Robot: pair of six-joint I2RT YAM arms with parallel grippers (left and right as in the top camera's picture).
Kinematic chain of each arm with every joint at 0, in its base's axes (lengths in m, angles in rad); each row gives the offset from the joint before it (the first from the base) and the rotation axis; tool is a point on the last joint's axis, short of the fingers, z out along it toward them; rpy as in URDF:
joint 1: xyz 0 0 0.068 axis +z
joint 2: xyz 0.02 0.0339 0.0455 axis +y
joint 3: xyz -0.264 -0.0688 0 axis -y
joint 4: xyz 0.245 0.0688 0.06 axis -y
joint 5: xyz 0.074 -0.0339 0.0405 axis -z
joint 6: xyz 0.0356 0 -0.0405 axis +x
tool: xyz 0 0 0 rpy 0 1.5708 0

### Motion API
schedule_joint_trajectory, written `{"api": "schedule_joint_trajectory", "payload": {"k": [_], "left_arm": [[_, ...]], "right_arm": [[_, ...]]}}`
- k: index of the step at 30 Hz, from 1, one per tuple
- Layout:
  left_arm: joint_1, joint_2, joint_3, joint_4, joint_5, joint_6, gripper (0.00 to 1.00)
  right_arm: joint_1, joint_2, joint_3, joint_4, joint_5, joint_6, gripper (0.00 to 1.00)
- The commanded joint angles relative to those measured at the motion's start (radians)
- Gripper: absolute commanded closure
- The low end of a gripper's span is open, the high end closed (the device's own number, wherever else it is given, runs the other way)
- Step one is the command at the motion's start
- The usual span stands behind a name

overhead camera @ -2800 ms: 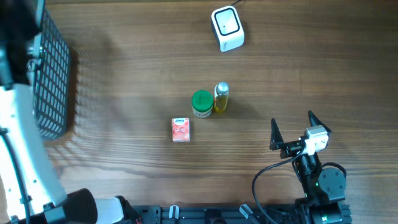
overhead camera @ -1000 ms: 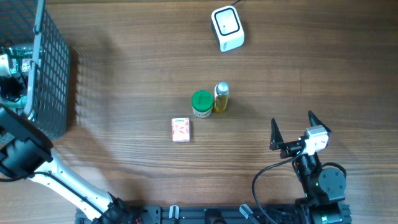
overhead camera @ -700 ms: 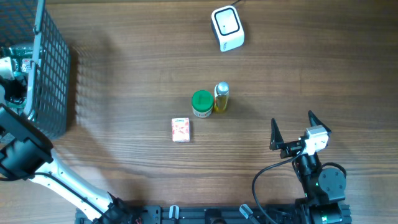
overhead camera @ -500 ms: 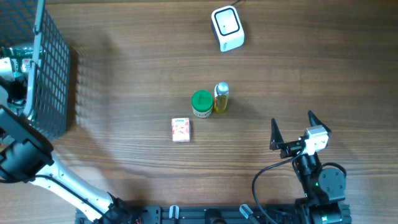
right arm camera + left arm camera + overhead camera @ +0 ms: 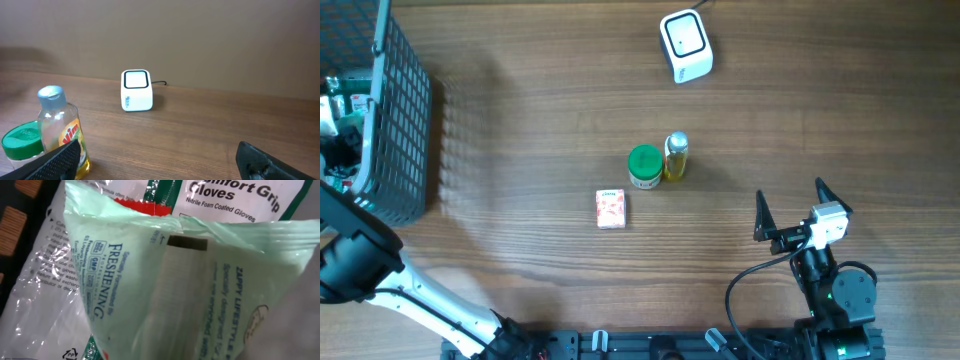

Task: Scan the item barcode
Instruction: 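Reach the left gripper into the basket and grasp the green glove pack, then carry the green glove pack out and lay it left of the Kleenex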

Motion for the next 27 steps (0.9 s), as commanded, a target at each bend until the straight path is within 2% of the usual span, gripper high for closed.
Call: {"api": "schedule_joint_trajectory", "payload": {"k": [1,4,9,12,15,19,23,27], "left_arm": [[0.009,-0.192,0.032,0.046,0.112,-0.159,0.95],[0.006,-0.325,0.042,0.102,0.112,-0.231,0.91],[0.006,-0.559,0.042,0.189,0.112,-0.369,0.91],[0.006,-0.681,0.042,0.171,0.112,-0.467,0.91],[-0.012,-0.797,0.041,0.052,0.112,-0.568,0.93],[-0.1,-0.923,0.041,-0.201,0.113,-0.645,0.96],[-0.336,-1.003,0.04,-0.48,0.1,-0.69,0.96],[-0.613,-1.012,-0.005,-0.595,-0.075,-0.692,0.96]], "right_arm": [[-0.004,-0.003,-0.001,0.003,0.009,0.002,0.0],[-0.004,-0.003,-0.001,0.003,0.009,0.002,0.0],[-0.004,-0.003,-0.001,0.003,0.009,0.002,0.0],[-0.004,-0.003,-0.001,0.003,0.009,0.002,0.0],[-0.004,-0.003,-0.001,0.003,0.009,0.002,0.0],[-0.004,-0.003,-0.001,0.003,0.009,0.002,0.01],[-0.004,-0.003,-0.001,0.003,0.009,0.002,0.0],[-0.004,-0.003,-0.001,0.003,0.009,0.002,0.0]]}}
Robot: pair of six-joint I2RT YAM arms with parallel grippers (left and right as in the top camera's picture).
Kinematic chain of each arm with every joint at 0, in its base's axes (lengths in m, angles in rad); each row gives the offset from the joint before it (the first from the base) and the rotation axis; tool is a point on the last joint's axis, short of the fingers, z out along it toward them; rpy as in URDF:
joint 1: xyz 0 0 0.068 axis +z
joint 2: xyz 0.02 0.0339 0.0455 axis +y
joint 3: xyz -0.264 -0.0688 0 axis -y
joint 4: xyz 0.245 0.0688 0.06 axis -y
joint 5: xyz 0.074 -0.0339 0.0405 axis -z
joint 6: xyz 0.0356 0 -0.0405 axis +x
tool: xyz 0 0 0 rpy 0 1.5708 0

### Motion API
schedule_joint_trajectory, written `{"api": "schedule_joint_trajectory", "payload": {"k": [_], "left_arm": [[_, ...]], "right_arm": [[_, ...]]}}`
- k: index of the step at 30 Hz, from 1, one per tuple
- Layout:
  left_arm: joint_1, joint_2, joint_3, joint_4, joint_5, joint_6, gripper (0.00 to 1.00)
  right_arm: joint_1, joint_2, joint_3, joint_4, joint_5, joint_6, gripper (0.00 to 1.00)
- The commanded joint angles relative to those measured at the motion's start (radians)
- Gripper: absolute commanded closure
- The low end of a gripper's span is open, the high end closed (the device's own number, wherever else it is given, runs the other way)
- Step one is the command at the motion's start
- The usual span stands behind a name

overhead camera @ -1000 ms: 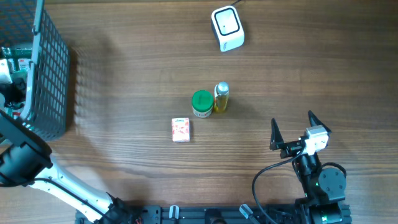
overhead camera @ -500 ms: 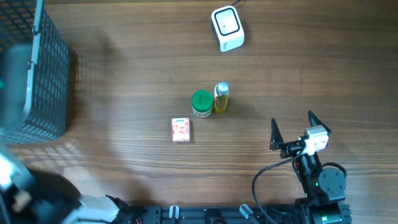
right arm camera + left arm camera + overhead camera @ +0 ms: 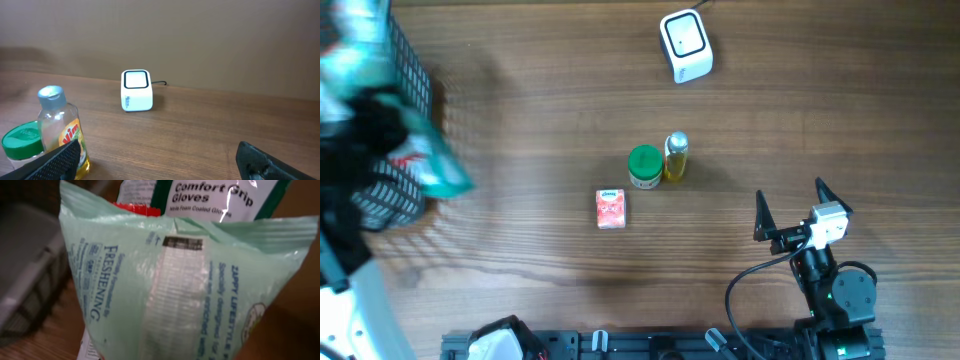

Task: Scan the item barcode
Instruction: 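Carry the green glove pack out and lay it left of the Kleenex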

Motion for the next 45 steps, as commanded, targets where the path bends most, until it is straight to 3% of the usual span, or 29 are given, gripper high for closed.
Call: {"api": "schedule_joint_trajectory", "payload": {"k": [1,9,12,19,20,21,23,24,26,28,40,45], "left_arm": [[-0.261,-0.011,-0.069,-0.039,-0.221,-0.042,0.96],[-0.6,0.036,-0.402,0.047,-0.49,-0.153,0.96],[-0.642,0.075,-0.548,0.174,-0.584,-0.154,0.96],[-0.644,0.214,-0.75,0.41,-0.586,-0.153,0.89],[-0.644,0.231,-0.753,0.416,-0.587,-0.153,0.85],[-0.644,0.257,-0.754,0.422,-0.586,-0.153,0.7],[-0.644,0.29,-0.754,0.432,-0.586,-0.144,0.55],[-0.644,0.3,-0.754,0.435,-0.586,-0.142,0.41],[-0.644,0.307,-0.754,0.438,-0.586,-0.142,0.21],[-0.644,0.304,-0.753,0.442,-0.587,-0.142,0.16],[-0.644,0.266,-0.747,0.434,-0.546,-0.142,0.15],[-0.619,0.216,-0.663,0.435,-0.544,-0.143,0.12]], "right_arm": [[-0.004,-0.003,-0.001,0.003,0.01,0.002,0.0],[-0.004,-0.003,-0.001,0.003,0.009,0.002,0.0],[-0.004,-0.003,-0.001,0.003,0.01,0.002,0.0],[-0.004,-0.003,-0.001,0.003,0.01,0.002,0.0],[-0.004,-0.003,-0.001,0.003,0.009,0.002,0.0],[-0.004,-0.003,-0.001,0.003,0.01,0.002,0.0],[-0.004,-0.003,-0.001,0.003,0.009,0.002,0.0],[-0.004,-0.003,-0.001,0.003,0.009,0.002,0.0],[-0.004,-0.003,-0.001,0.003,0.01,0.002,0.0],[-0.004,-0.003,-0.001,0.003,0.01,0.002,0.0],[-0.004,-0.003,-0.001,0.003,0.01,0.002,0.0],[-0.004,-0.003,-0.001,0.003,0.01,0.001,0.0]]}}
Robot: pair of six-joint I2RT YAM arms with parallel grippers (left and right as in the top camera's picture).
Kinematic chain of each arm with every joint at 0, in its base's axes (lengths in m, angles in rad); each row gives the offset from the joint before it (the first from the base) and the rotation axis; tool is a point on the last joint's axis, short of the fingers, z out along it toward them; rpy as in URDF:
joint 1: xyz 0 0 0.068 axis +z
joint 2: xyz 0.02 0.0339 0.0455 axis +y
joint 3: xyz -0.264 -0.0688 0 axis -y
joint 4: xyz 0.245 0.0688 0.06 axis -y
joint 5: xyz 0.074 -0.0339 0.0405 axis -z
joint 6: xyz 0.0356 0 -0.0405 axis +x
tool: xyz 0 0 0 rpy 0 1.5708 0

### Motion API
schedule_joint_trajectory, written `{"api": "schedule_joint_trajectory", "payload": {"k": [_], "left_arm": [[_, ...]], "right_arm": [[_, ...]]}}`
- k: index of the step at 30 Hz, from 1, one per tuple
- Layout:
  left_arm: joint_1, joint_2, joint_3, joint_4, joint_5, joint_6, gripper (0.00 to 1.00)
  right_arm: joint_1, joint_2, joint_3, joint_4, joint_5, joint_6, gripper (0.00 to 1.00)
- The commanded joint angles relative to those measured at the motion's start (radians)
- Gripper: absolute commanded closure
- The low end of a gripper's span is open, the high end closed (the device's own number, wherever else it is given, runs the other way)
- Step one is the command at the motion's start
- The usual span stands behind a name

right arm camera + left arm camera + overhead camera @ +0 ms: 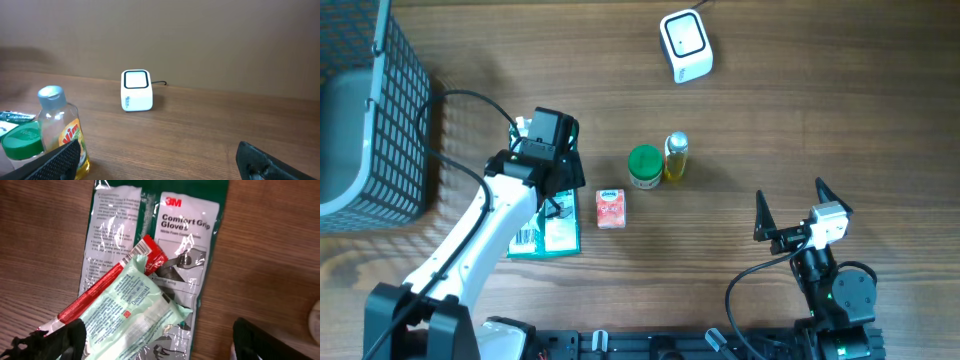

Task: Scan the item barcode
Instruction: 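Carry the green glove pack out and lay it left of the Kleenex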

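Observation:
Three packets lie stacked on the table. A pale green wipes packet rests on a red packet and a clear 3M gloves packet; the overhead view shows the pile. My left gripper hangs open just above them, holding nothing; in the overhead view the left gripper is at the pile's far end. The white scanner stands at the far side, also in the right wrist view. My right gripper is open and empty at the near right.
A dark wire basket stands at the far left. A green-lidded jar, a yellow liquid bottle and a small pink box sit mid-table, right of the pile.
The left gripper held the packets up beside the basket; now the packets lie on the table left of the pink box and the gripper is open over them. The right arm has not moved.
The left gripper was down in the basket, shut on the pale green packet with the gloves packet behind it. Then it held them up at the basket's edge. Now they lie on the table mid-left, let go.

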Motion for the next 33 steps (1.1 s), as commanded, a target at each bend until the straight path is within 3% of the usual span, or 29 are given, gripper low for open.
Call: {"api": "schedule_joint_trajectory", "payload": {"k": [1,4,11,19,33], "left_arm": [[0.025,-0.073,0.107,0.005,0.009,0.002,0.09],[0.058,-0.106,0.182,0.012,0.008,0.003,0.0],[0.219,-0.127,0.252,0.066,0.008,0.029,0.0],[0.401,-0.126,0.251,0.024,0.008,0.028,0.0],[0.428,-0.126,0.251,0.022,0.008,0.028,0.0]], "right_arm": [[-0.004,-0.003,-0.001,0.003,0.009,0.002,0.0],[-0.004,-0.003,-0.001,0.003,0.009,0.002,0.0],[-0.004,-0.003,-0.001,0.003,0.009,0.002,0.0],[-0.004,-0.003,-0.001,0.003,0.009,0.002,0.0],[-0.004,-0.003,-0.001,0.003,0.009,0.002,0.0]]}}
